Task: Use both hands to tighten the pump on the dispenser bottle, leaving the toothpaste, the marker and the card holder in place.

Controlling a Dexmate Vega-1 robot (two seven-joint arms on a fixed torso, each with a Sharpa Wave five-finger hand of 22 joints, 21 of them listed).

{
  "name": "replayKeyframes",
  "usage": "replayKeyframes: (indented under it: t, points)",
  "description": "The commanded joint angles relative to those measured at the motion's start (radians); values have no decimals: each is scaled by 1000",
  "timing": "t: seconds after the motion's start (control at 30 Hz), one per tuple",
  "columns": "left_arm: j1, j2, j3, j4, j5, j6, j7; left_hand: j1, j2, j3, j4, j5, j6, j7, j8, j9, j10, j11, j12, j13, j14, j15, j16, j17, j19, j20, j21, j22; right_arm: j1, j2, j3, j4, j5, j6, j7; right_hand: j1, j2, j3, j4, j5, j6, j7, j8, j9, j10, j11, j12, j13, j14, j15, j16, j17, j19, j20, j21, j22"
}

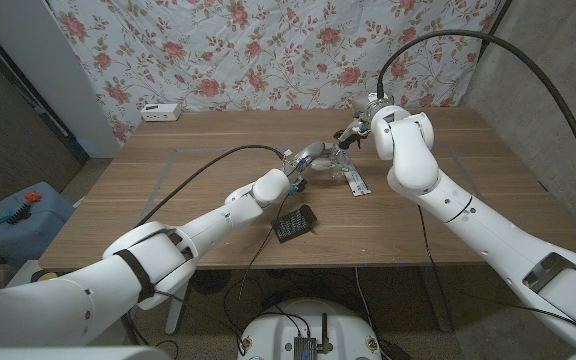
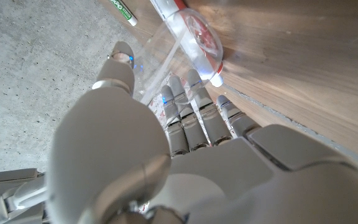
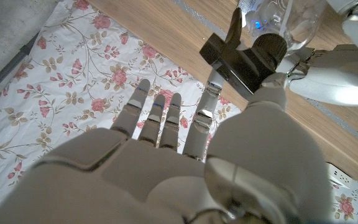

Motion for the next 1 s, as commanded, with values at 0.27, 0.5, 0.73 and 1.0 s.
replayKeyframes:
  t: [0.27,0.5,0.73,1.0]
  points:
    - [21,13,-6,-30,0,14,6,-62,125,53,46,4,138,-37,3,3,49,-42,3,4,7,-73,-1,4,6,-32,1,3,0,19,13,9,-26,-21,2,-4,18,18,-5,4,80,-19,14,-8,38,2,5,-2,30,-14,4,5,23,-7,3,2]
    - [25,16,-8,-34,1,11,11,-59,125,53,44,4,138,-38,3,3,50,-43,3,4,6,-73,-1,4,5,-32,0,3,2,22,15,17,-21,-15,1,-16,30,28,-4,6,132,-24,23,-16,70,2,6,-3,56,-18,5,4,45,-14,4,2]
    - [33,25,-12,-53,0,21,11,-58,125,54,43,4,140,-36,4,3,50,-41,3,4,6,-73,-1,5,5,-33,0,3,0,25,13,22,-12,-17,-10,-20,36,34,-5,7,169,-30,30,-20,88,-4,6,-4,73,-28,6,4,55,-19,3,2]
    - [37,27,-14,-59,1,25,12,-57,125,54,43,4,140,-35,4,3,51,-38,3,4,7,-71,0,5,5,-31,0,3,-4,25,7,26,-5,-18,-32,-17,42,46,-12,8,219,-30,39,-25,119,-4,8,-5,95,-42,6,2,66,-19,2,2]
